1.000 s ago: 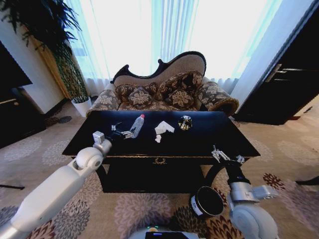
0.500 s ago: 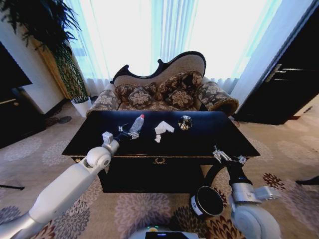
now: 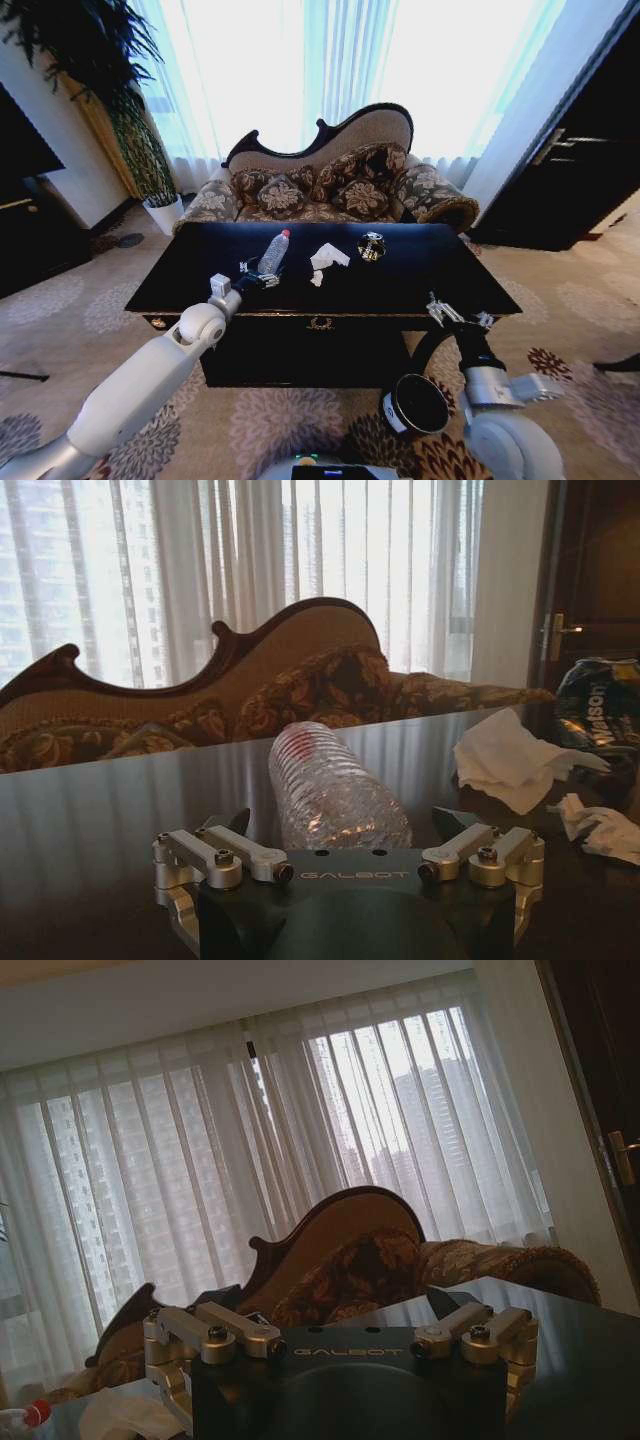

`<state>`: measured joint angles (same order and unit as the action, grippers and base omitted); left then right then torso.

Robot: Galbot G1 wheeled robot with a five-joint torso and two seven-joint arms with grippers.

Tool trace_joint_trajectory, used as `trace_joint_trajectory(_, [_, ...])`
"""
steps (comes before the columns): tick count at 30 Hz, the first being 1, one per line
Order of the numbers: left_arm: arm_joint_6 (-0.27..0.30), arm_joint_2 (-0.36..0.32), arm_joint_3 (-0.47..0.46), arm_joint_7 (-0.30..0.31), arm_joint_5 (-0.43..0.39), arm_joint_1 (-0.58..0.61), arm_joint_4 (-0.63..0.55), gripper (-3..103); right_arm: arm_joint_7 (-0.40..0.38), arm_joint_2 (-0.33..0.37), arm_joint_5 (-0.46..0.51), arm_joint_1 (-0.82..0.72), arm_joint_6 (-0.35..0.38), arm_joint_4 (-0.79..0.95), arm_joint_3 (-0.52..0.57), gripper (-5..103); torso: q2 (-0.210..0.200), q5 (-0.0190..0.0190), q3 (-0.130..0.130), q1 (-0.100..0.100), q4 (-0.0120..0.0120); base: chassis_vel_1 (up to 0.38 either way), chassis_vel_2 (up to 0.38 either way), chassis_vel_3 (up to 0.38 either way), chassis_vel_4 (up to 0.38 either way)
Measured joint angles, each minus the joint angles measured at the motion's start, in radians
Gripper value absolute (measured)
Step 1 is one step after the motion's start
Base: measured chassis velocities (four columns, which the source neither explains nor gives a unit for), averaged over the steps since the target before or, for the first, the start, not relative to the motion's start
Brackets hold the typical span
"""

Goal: Move to the front of the table and place the trash on the table into the trash bin.

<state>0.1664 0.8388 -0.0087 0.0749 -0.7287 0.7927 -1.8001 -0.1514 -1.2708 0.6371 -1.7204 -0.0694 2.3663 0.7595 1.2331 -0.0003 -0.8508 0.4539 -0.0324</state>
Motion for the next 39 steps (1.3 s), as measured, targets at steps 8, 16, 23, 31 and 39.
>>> trace_joint_trajectory(8, [-0.025,0.021,-0.011,-0.007,0.07,0.008,0.018,93,0.001,-0.014,-0.008,-0.01,-0.001,0.009,-0.008,100,0.0,0.0,0.0,0.0,-0.0002,0.0,0.0,0.0,0.0])
trace_joint_trajectory(16, [-0.035,0.03,-0.034,-0.016,0.097,0.055,0.01,61,0.0,-0.013,-0.013,-0.009,-0.002,0.015,-0.011,100,0.0,0.0001,0.0,0.0,0.0,0.0,0.0,0.0,0.0])
trace_joint_trajectory(23, [-0.04,0.027,-0.051,-0.018,0.121,0.088,-0.01,43,0.0,-0.013,-0.012,-0.013,-0.003,0.015,-0.008,100,0.0,0.0001,0.0,0.0,-0.0002,0.0,0.0,0.0,0.0])
trace_joint_trajectory(31, [-0.023,-0.01,-0.079,-0.004,0.093,0.115,-0.076,40,-0.005,-0.009,-0.023,-0.006,-0.003,0.01,-0.014,100,0.0,-0.0001,0.0,0.0,0.0,0.0,0.0,0.0,0.0])
trace_joint_trajectory(39, [0.034,-0.066,-0.135,0.095,-0.076,0.179,-0.247,40,-0.019,-0.007,-0.056,-0.005,-0.008,0.017,-0.008,100,0.0,-0.0001,0.0,0.0,0.0001,0.0,0.0,0.0,0.0])
